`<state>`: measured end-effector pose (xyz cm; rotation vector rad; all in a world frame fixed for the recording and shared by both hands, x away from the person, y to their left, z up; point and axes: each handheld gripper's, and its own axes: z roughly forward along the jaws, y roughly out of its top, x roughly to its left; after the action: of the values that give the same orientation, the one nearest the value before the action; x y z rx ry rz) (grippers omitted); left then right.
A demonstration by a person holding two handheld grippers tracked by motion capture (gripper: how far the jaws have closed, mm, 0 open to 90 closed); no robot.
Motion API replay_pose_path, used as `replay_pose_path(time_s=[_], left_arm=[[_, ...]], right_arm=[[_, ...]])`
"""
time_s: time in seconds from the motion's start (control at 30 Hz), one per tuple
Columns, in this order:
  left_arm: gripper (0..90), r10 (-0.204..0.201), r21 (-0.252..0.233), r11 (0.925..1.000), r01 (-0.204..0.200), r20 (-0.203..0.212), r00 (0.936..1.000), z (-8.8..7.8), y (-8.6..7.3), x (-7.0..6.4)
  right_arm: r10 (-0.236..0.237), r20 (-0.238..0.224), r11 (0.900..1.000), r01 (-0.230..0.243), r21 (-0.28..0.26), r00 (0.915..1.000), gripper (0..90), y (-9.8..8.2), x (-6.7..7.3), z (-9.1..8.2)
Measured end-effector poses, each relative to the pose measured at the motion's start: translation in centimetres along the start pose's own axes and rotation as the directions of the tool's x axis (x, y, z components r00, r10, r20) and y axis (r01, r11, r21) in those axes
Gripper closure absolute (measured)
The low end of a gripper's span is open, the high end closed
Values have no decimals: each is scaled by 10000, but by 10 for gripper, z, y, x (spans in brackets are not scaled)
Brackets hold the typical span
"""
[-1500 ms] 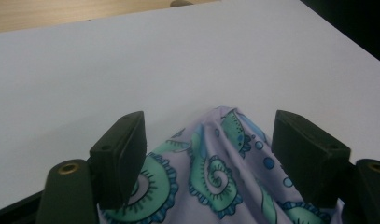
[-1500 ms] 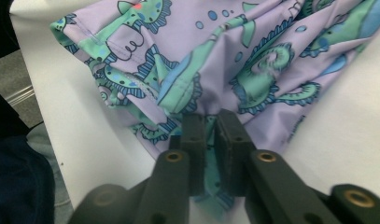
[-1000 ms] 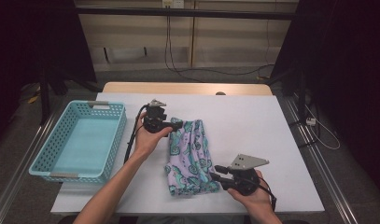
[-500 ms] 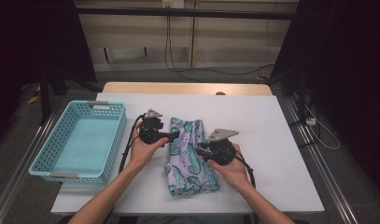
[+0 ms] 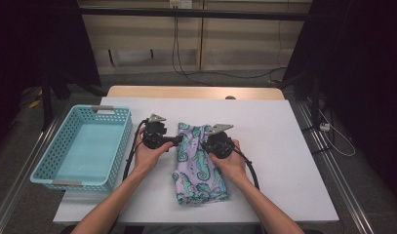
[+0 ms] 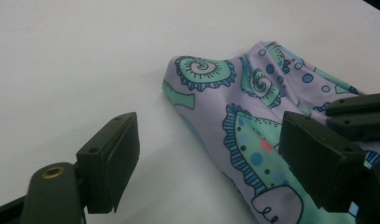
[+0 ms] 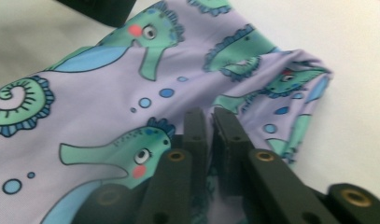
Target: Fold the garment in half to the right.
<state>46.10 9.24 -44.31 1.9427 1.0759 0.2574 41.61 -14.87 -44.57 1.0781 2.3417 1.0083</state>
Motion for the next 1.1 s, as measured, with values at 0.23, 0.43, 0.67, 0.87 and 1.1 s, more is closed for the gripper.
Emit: replay_pose_path(time_s=[0.23,0.43,0.67,0.87,1.1], left_arm=[[207,98,14,10000,-99,51,9999,2,0,-2],[204,151,10,9999,-151,75,9999,3,0,-4],[200,156,0,9999,-156,48,9999,1,0,-2],[194,132,4,9999,-132,89,9999,0,0,-2],[190,188,120,9997,-190,176,9997,1,-2,-1]], right_arm=[[251,75,9982,-246,-545,9997,873,-3,-9,-19],[571,80,9971,-566,-510,9983,850,-17,-18,-25],[690,194,9975,-686,-170,9974,842,-29,-21,-22],[822,339,9966,-820,-54,9960,819,-31,-26,-19],[944,514,9955,-944,-17,9942,821,-32,-31,-17]])
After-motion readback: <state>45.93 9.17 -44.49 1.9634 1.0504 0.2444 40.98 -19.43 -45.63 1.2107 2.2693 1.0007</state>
